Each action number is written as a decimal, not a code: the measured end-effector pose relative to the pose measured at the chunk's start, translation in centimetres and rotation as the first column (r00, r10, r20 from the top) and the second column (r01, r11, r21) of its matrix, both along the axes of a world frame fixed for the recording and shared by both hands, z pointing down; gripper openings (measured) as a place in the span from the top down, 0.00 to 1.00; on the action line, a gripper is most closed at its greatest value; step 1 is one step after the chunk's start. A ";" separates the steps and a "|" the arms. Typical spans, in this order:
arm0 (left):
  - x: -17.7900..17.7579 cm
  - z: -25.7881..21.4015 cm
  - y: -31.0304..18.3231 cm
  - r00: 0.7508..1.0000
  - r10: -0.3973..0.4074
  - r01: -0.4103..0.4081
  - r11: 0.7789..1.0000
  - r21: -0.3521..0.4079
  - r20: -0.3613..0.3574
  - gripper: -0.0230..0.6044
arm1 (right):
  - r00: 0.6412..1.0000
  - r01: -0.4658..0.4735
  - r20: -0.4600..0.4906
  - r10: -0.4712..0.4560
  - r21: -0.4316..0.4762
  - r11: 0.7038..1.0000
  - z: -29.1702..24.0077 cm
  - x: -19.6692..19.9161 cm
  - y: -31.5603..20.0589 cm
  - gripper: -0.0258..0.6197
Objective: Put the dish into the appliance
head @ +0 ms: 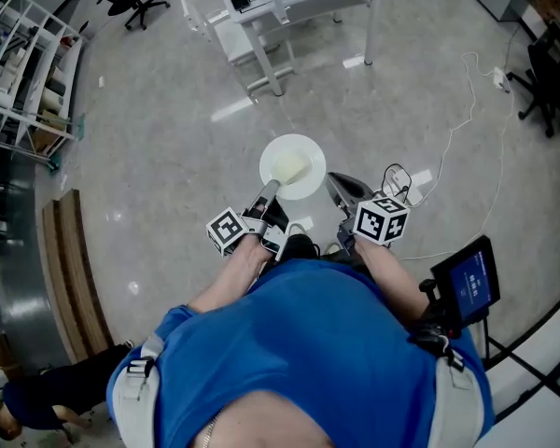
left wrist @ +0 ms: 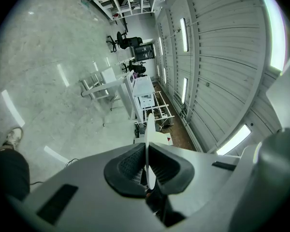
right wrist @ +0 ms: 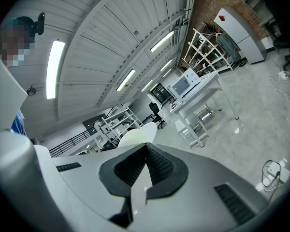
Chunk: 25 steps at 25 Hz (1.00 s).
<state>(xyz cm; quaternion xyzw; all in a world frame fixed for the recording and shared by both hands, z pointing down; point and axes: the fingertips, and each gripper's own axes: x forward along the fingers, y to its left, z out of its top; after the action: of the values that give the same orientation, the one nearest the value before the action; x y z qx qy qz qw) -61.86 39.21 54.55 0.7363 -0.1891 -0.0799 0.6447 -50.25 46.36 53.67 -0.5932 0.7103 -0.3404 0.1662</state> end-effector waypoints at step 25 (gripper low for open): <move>11.8 0.3 -17.5 0.994 0.097 -0.097 0.995 0.001 -0.041 0.93 | 0.992 -0.125 -0.022 0.125 -0.013 0.992 0.0 10.6 -16.0 0.96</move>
<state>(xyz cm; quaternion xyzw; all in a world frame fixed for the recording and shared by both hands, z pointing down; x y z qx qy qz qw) -50.10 21.69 54.83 0.7425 -0.1399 -0.0632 0.6520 -39.61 30.35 53.65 -0.6412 0.6711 -0.3280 0.1755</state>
